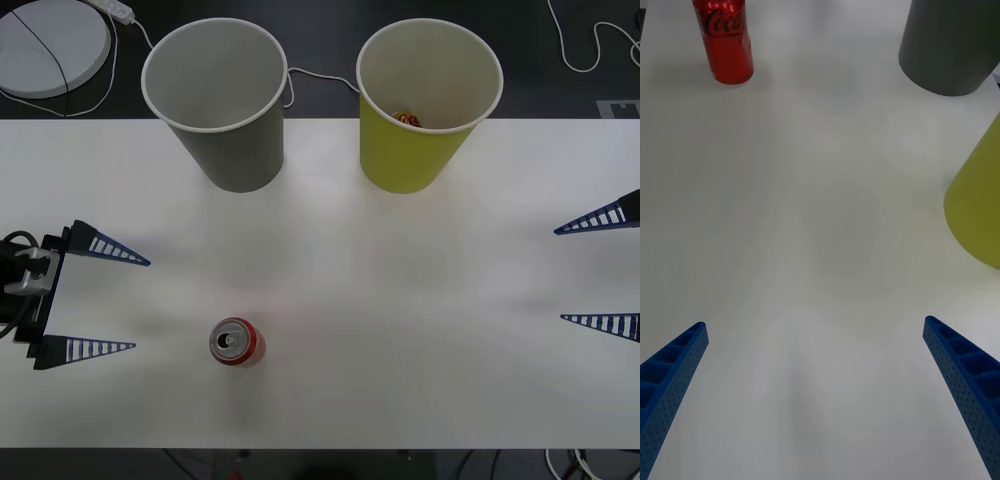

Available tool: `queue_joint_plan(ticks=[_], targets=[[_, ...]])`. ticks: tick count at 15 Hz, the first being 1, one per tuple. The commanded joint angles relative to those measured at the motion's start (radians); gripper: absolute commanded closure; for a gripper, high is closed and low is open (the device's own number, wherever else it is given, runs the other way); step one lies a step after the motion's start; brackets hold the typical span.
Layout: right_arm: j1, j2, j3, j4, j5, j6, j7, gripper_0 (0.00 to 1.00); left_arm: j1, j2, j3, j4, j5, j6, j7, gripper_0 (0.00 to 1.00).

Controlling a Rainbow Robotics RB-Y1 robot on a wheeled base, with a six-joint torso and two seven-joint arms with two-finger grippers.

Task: Put the can into the green bin and the plastic bottle into the gray bin

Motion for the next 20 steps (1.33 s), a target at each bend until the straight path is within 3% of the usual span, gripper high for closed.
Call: queue_joint_plan(ticks=[1,12,15,20], targets=[[0.0,0.0,0.0,0.0,0.0,0.0,0.0,0.0,-0.008,0.0,-0.027,0.089,0.034,0.0,-0.091,0.0],[0.0,0.0,0.0,0.0,0.0,0.0,0.0,0.0,-0.117,-0.001,-0.265,0.516,0.239,0.0,-0.462,0.0],[0.0,0.0,0.0,0.0,0.0,0.0,0.0,0.0,-0.135,-0.041,-0.304,0.599,0.282,0.0,-0.533,0.0],[0.0,0.0,0.0,0.0,0.0,0.0,0.0,0.0,-0.134,-0.115,-0.305,0.631,0.284,0.0,-0.552,0.0]])
